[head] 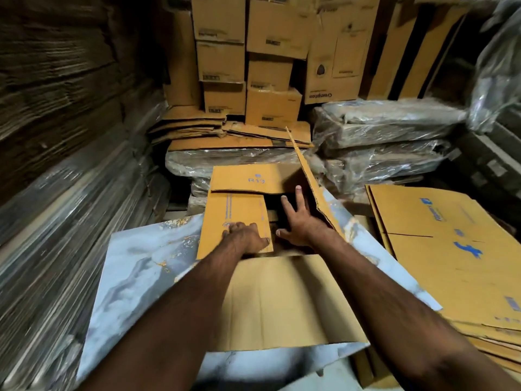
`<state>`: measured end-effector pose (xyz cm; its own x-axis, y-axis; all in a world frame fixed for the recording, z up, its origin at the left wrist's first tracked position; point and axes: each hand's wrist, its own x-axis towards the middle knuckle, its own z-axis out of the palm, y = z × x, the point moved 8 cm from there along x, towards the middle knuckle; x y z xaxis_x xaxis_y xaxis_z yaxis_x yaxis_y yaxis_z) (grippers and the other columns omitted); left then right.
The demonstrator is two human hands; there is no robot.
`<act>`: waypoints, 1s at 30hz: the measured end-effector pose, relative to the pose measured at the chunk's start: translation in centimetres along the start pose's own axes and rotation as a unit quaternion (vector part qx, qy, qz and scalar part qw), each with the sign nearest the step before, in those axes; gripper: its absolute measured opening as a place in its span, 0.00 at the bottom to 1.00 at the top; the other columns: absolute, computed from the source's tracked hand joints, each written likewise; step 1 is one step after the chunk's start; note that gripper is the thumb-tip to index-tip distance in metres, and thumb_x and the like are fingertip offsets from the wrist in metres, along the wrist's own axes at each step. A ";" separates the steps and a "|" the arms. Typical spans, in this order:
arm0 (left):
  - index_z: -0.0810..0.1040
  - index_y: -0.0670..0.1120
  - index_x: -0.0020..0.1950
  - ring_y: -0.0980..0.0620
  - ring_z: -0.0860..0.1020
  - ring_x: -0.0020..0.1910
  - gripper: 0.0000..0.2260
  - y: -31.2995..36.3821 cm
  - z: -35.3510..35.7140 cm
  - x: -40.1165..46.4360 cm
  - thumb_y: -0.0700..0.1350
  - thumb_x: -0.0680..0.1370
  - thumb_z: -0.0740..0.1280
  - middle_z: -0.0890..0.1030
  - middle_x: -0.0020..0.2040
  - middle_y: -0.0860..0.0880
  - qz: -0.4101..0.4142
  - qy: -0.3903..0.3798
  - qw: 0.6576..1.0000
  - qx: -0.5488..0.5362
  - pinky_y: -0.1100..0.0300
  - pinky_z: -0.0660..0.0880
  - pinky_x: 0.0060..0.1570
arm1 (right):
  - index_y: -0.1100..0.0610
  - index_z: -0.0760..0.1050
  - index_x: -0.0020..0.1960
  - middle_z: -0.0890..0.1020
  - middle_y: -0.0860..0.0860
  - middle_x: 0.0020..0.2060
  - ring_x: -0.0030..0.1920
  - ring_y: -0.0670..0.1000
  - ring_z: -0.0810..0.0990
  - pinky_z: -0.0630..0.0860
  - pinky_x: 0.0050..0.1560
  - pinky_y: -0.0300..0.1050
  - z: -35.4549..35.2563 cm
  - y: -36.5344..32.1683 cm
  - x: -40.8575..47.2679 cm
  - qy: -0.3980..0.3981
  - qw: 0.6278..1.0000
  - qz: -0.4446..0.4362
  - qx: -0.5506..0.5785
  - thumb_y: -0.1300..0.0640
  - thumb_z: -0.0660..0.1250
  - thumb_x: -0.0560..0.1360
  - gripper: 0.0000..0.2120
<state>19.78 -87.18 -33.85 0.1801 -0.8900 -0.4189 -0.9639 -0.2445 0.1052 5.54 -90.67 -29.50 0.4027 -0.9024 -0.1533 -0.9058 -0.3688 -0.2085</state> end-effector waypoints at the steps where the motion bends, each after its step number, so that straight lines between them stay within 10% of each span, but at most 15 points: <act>1: 0.60 0.46 0.77 0.37 0.56 0.76 0.33 0.5 -0.2 0.5 0.66 0.79 0.57 0.58 0.77 0.37 -0.003 -0.003 1.000 0.009 0.41 0.59 0.71 | 0.52 0.38 0.81 0.26 0.59 0.75 0.78 0.62 0.37 0.59 0.75 0.61 -0.8 0.5 0.6 0.032 0.999 -0.007 -0.029 0.44 0.66 0.78 0.45; 8: 0.58 0.49 0.77 0.35 0.54 0.76 0.33 2.5 -1.5 5.4 0.67 0.79 0.57 0.54 0.78 0.37 -0.020 -0.011 0.999 0.037 0.39 0.58 0.71 | 0.51 0.44 0.80 0.38 0.63 0.78 0.77 0.65 0.36 0.40 0.74 0.67 -5.5 9.4 3.4 0.157 0.976 0.065 -0.136 0.37 0.64 0.76 0.44; 16: 0.59 0.47 0.78 0.40 0.58 0.74 0.35 3.3 -0.8 9.7 0.67 0.78 0.57 0.57 0.76 0.39 -0.100 -0.015 0.994 0.033 0.47 0.64 0.69 | 0.56 0.40 0.80 0.52 0.60 0.77 0.75 0.65 0.58 0.64 0.70 0.64 2.7 17.1 6.8 -0.071 0.991 0.103 -0.045 0.42 0.70 0.74 0.50; 22: 0.65 0.48 0.75 0.43 0.59 0.72 0.30 2.8 -0.3 10.4 0.65 0.79 0.58 0.61 0.73 0.41 -0.109 0.014 0.992 0.061 0.46 0.63 0.66 | 0.58 0.40 0.80 0.68 0.63 0.68 0.65 0.65 0.72 0.71 0.62 0.59 4.4 17.5 8.5 -0.065 0.994 0.074 -0.043 0.50 0.65 0.78 0.43; 26: 0.65 0.48 0.74 0.42 0.59 0.72 0.28 2.6 -0.4 10.7 0.64 0.79 0.59 0.61 0.74 0.41 -0.106 0.022 0.992 0.059 0.45 0.62 0.66 | 0.59 0.53 0.79 0.60 0.61 0.75 0.74 0.61 0.59 0.55 0.72 0.67 2.4 15.6 9.6 0.013 0.988 0.096 -0.124 0.44 0.63 0.78 0.36; 30: 0.67 0.48 0.72 0.40 0.59 0.72 0.28 1.9 -1.9 11.2 0.64 0.79 0.58 0.61 0.73 0.39 -0.099 0.073 0.992 0.036 0.46 0.62 0.67 | 0.55 0.60 0.75 0.68 0.58 0.68 0.68 0.60 0.66 0.63 0.69 0.59 1.7 9.1 10.8 0.123 0.991 -0.018 -0.059 0.46 0.62 0.77 0.30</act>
<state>20.33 -98.37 -36.64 0.3883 -0.8747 -0.2901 -0.9175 -0.3963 -0.0334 1.81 -103.39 -34.66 0.4043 -0.9097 0.0948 -0.9062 -0.4124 -0.0929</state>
